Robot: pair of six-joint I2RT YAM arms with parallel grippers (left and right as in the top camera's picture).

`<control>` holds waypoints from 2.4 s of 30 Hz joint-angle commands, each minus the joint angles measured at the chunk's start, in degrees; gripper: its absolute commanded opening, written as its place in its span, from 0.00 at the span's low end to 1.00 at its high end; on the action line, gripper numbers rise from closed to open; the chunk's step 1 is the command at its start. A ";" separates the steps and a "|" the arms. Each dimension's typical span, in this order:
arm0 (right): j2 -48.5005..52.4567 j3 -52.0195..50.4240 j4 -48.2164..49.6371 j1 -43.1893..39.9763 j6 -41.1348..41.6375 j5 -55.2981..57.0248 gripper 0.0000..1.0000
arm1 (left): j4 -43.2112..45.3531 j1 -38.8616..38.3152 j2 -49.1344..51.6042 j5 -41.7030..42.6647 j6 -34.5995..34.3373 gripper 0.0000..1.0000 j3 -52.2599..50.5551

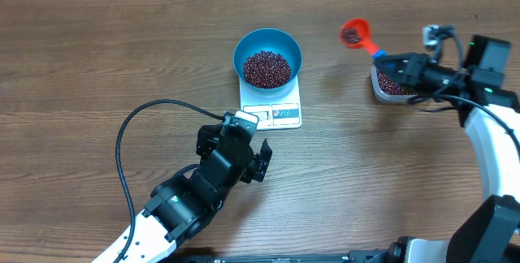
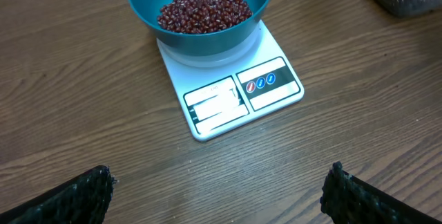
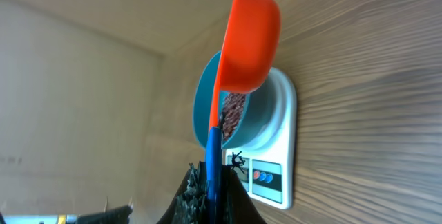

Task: Scoop item into bowl and weigh 150g on scale
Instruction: 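Lower the scoop into the bean tub with the right gripper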

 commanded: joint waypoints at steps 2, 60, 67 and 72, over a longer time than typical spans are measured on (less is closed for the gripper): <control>-3.21 0.04 -2.86 -4.81 -3.37 -1.14 0.04 | 0.04 -0.37 -0.28 0.07 -0.81 1.00 -0.35; -3.93 0.04 -15.15 -3.26 -34.99 46.42 0.04 | 0.04 -0.37 -0.28 0.07 -0.81 1.00 -0.35; -3.93 0.04 -14.71 0.94 -38.36 52.76 0.04 | 0.04 -0.37 -0.28 0.07 -0.81 1.00 -0.35; -3.93 0.04 -14.67 5.14 -38.91 59.63 0.04 | 0.02 -0.37 -0.28 0.07 -0.81 0.99 -0.35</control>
